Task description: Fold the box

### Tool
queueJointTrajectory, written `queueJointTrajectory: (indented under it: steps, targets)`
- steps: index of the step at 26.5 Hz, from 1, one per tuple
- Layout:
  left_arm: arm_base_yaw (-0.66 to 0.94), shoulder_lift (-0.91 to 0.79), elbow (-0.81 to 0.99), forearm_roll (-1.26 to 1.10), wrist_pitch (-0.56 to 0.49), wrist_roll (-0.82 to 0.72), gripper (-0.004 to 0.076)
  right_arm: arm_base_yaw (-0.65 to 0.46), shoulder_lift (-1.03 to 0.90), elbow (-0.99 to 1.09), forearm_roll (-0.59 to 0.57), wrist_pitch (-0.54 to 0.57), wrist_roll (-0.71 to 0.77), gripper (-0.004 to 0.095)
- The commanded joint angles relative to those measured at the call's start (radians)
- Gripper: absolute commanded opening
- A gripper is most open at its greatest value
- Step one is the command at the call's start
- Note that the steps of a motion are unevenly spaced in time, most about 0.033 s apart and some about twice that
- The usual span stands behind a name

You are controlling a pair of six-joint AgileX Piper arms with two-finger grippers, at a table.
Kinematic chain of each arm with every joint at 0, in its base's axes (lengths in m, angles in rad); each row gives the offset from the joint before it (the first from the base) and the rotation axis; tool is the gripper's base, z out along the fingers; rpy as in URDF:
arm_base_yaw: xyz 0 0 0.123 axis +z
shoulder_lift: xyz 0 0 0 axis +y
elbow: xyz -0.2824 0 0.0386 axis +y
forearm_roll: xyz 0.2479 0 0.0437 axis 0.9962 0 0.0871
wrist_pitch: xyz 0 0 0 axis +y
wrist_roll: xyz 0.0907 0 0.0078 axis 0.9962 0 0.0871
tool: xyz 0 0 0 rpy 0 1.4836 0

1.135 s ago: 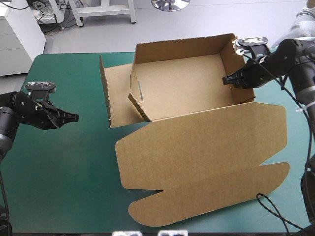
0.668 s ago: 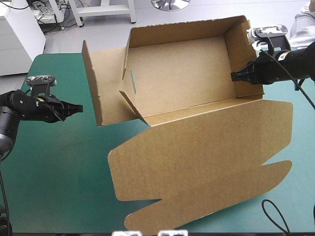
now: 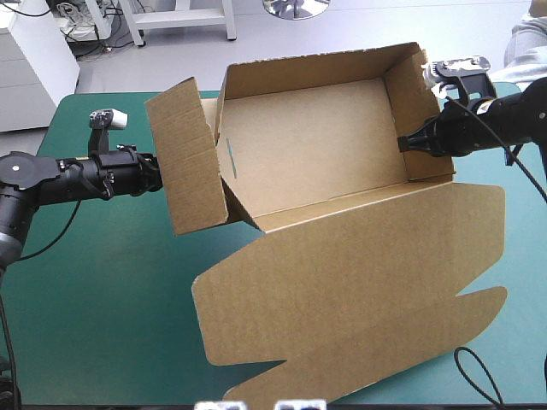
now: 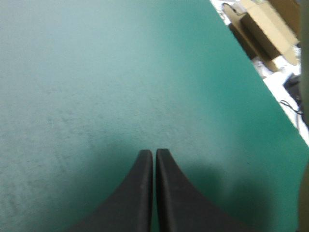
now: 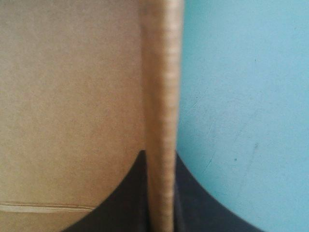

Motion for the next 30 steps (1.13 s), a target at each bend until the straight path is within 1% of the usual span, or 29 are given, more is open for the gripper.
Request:
queueJointTrajectory:
  steps: [1,3,5,9,14,19,24,26,30]
  targets:
    - [0.001,-0.032,-0.025,-0.202,0.106,0.035,0.0006,0.0,-0.04,-0.023,0.044,0.008,0.001,-0.0019]
    - [0.001,-0.032,-0.025,-0.262,0.163,0.061,0.0006,0.0,-0.04,-0.023,0.035,0.001,0.003,-0.0019]
    - [0.001,-0.032,-0.025,-0.306,0.192,0.067,0.0006,0.0,-0.04,-0.023,0.02,-0.006,0.008,-0.0017]
    - [0.001,-0.032,-0.025,-0.394,0.192,0.069,0.0006,0.0,-0.04,-0.023,-0.012,-0.016,0.032,-0.0017]
    - [-0.014,-0.032,-0.025,-0.416,0.192,0.073,0.0006,0.002,-0.04,-0.023,-0.014,-0.045,0.047,-0.0016]
    - [-0.081,-0.032,-0.03,-0.425,0.192,0.087,0.0006,0.002,-0.04,-0.023,-0.015,-0.067,0.046,-0.0016]
    - [-0.14,-0.032,-0.057,-0.473,0.19,0.106,0.0009,0.002,-0.04,-0.023,-0.051,-0.07,0.062,-0.0016]
    - [-0.148,-0.032,-0.074,-0.475,0.188,0.106,0.003,0.002,-0.04,-0.023,-0.053,-0.07,0.062,-0.0015]
    - [-0.15,-0.032,-0.095,-0.475,0.186,0.104,0.0109,0.002,-0.04,-0.023,-0.051,-0.08,0.065,-0.0014]
